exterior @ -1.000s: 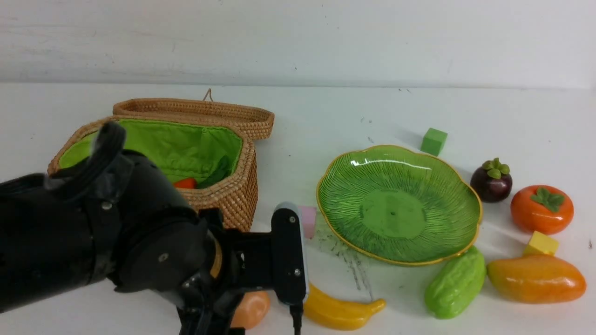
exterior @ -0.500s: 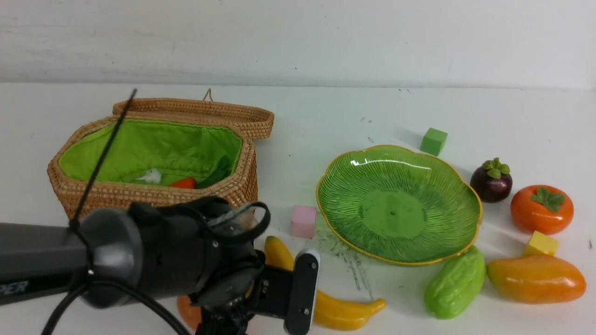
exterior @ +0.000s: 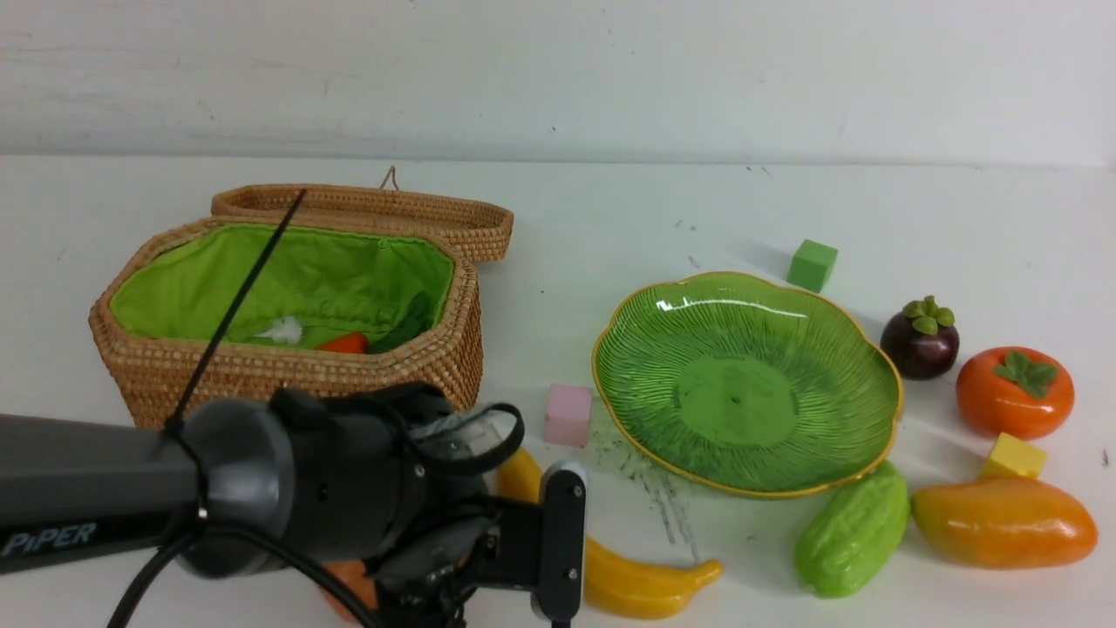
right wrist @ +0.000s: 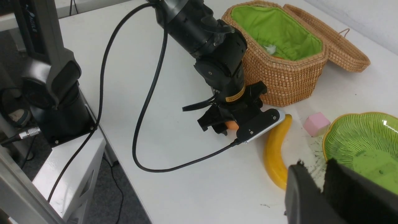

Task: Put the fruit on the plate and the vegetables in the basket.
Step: Grab a potato with your left arm and place it in the basket on the left

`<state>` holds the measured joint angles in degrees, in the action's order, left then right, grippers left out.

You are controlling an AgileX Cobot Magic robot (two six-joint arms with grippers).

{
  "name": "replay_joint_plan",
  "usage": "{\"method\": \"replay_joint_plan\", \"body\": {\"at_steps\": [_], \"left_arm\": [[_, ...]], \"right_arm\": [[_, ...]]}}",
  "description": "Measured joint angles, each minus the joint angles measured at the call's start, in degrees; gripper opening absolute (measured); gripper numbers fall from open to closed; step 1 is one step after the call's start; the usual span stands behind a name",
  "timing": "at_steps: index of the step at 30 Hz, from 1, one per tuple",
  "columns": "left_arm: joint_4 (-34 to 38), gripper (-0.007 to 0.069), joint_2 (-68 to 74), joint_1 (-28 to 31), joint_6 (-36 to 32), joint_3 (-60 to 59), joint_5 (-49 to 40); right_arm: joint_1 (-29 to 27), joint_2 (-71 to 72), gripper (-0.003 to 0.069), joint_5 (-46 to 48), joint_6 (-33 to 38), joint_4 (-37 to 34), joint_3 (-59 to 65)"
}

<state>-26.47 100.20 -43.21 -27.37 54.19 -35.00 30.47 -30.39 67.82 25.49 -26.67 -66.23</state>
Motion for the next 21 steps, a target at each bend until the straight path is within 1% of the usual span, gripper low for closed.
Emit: {"method": "replay_joint_plan", "body": {"at_steps": [4,13,18,21], "left_arm": [[0.28,0.0539,-0.19,0.00,0.18,0.00,-1.06],[4.28,0.0539,-6.06,0.00,0.18,0.00,-0.62],[8.29,0.0539,-12.06,0.00,0.18,0.00,-4.11],[7.96,0.0539,-17.18,0.00,2.19,-0.06,-5.81]], "right_arm": [[0.00,0.00,0.0128,0.00,0.00,0.00,0.00],[0.00,0.00,0.0132,0.00,0.00,0.00,0.00],[0.00,0.00,0.0132,-0.12,0.00,0.00,0.00],[0.00,0.00,0.0132,-2.02,0.00,0.00,0.00]]}}
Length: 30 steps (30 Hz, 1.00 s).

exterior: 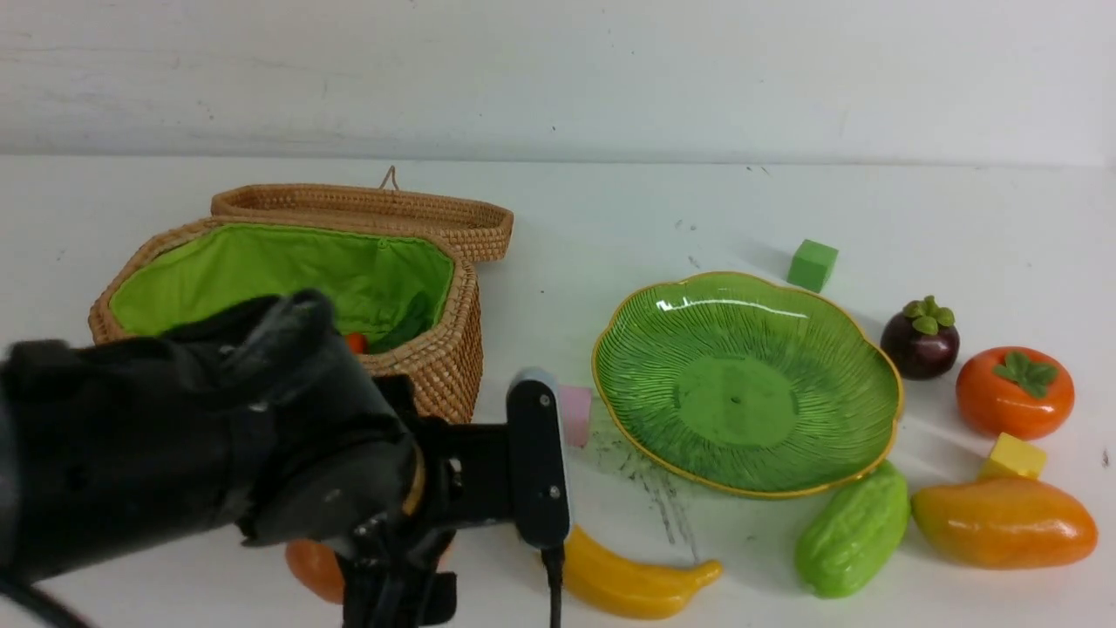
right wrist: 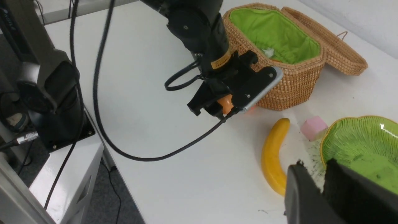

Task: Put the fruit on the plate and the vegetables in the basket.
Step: Grab a potato with your left arm and place it in the basket on the left

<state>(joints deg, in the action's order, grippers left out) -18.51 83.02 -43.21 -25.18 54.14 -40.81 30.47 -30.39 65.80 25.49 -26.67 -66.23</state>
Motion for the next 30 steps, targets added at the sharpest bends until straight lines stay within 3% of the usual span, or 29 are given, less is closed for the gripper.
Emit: {"method": "replay_joint_plan", "body": {"at_steps": [3,7,11,19,25,30], "left_arm": [[-5.83,0.0539,-4.69,0.00,5.63,0.41,-0.03],[-19.29,0.0539,-7.44,1.20,15.42,2.73,1.39],[-30.76,0.0539,-4.87,9.31,21.52,6.60,9.21],[-33.38,0.0539,5.67,20.54,22.29,11.80,15.92],[-33.47,0.0547,8.52,21.29,23.21,12.14,15.29],[-33.88,0.0654,8.47,21.29,25.18,12.14,15.54]], "right_arm": [[0.00,0.00,0.0132,-3.33,0.00,0.00,0.00],[0.00,0.00,0.0132,-7.51,0.00,0.00,0.00],[0.00,0.00,0.0138,-9.61,0.00,0.00,0.00],[0.00,0.00,0.0141,-9.55,0.00,0.00,0.00],[0.00,0.00,0.0141,-9.55,0.00,0.00,0.00],[0.00,0.00,0.0146,-9.55,0.00,0.00,0.00]]}}
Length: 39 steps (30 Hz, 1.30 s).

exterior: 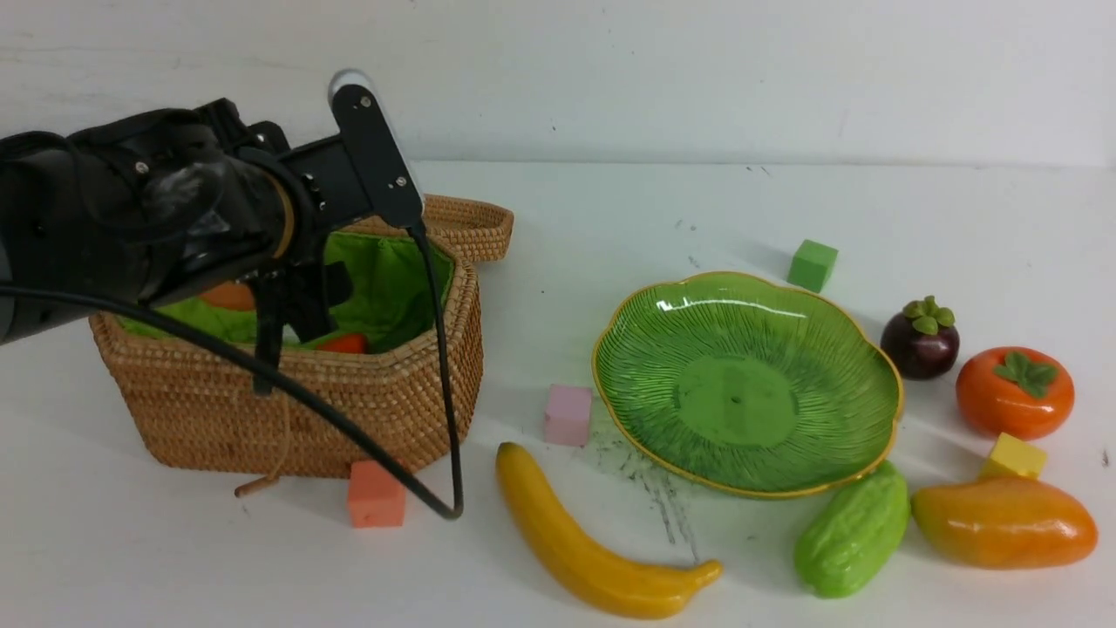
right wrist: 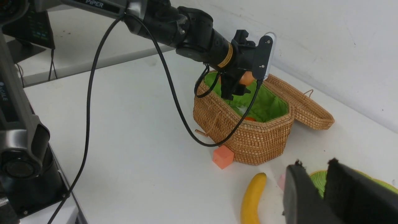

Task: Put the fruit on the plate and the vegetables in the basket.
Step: Grab a potato with your left arm and place it in the basket on the left, then use the left arm to grab a banana and put it into the right plate

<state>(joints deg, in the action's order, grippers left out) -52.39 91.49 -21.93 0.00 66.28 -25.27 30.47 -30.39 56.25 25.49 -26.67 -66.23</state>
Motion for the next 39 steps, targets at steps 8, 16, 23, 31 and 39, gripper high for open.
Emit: {"method": "replay_joint_plan", "body": {"at_steps": [8,16,23,31,39], "left_arm": [[0.14,0.0652,-2.34,-1.69,2.62,0.00,-2.66],[11.10,0.0488,-9.45,-11.86,4.76,0.04,-11.20],[31.27,0.0086,-11.41,-22.49,11.87,0.17,-17.69],[43.04,-0.0013,-2.50,-25.22,-12.42,0.28,-20.85],[48.07,0.0141,6.21,-25.22,-36.02,0.28,-17.67]], "right_arm": [[0.00,0.00,0.0148,0.11,0.00,0.00,0.00],[0.00,0.00,0.0149,0.65,-2.30,0.00,0.00],[0.00,0.00,0.0149,9.08,-11.23,3.49,0.00],[0.00,0.00,0.0149,16.36,-14.86,9.69,0.00],[0.00,0.00,0.0149,16.36,-14.94,9.95,0.00]]}}
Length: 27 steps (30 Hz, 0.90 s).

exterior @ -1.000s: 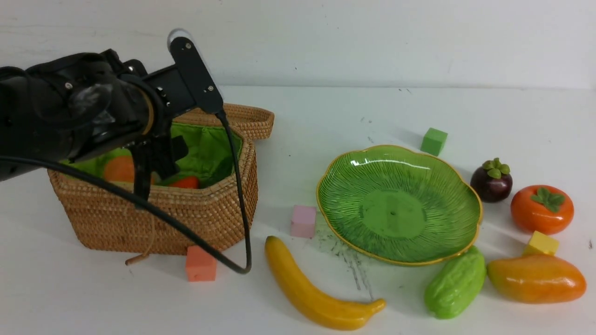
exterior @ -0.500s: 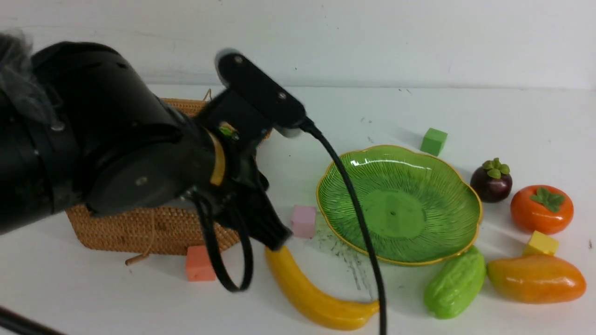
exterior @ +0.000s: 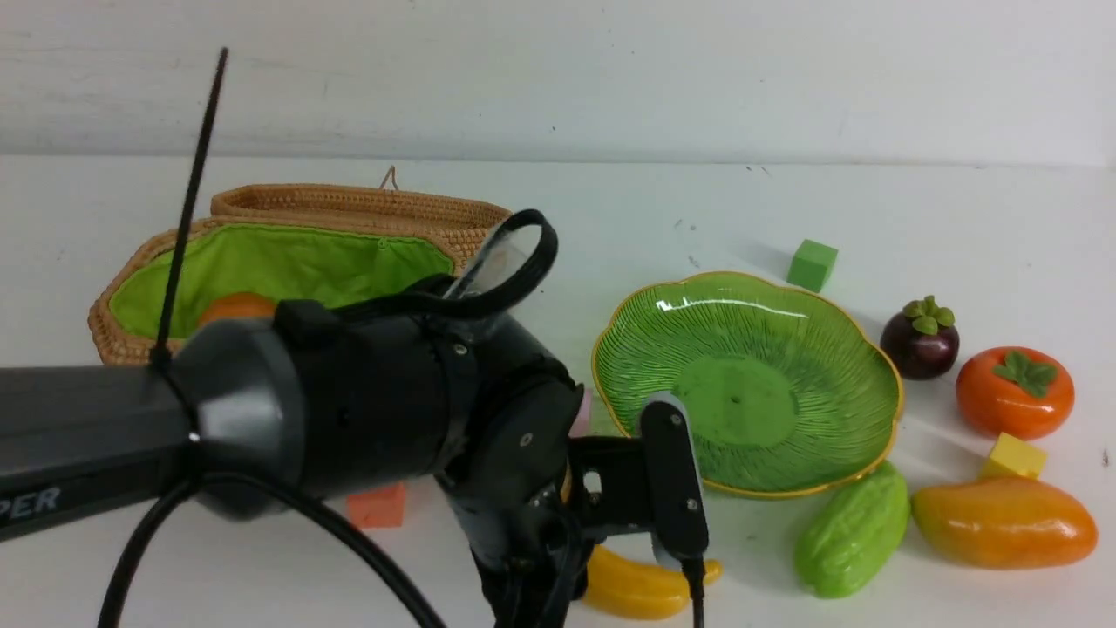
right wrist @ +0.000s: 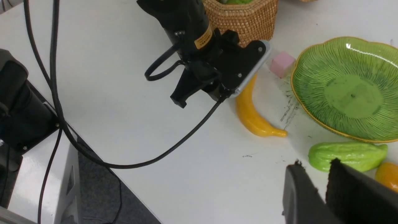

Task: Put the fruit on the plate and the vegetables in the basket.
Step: Use the left arm to grab a banana and put it into the right plate

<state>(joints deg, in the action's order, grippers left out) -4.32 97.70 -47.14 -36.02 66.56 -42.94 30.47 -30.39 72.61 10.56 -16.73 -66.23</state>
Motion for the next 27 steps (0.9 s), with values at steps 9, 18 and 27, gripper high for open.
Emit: {"method": "replay_joint_plan", "body": {"at_steps": [9,18,27], "left_arm": [[-0.36,0.0542,3.16,0.00,-6.36,0.33,9.36],[-6.53,0.0477,10.93,0.00,-8.57,0.51,12.95],[-7.83,0.0323,11.23,0.00,-8.74,0.66,12.88]], "right_arm": [[0.00,0.00,0.0150,0.00,-0.04,0.14,0.00],[0.00,0.00,0.0160,0.00,-0.04,0.09,0.00],[0.00,0.00,0.0163,0.00,-0.04,-0.04,0.00]]}}
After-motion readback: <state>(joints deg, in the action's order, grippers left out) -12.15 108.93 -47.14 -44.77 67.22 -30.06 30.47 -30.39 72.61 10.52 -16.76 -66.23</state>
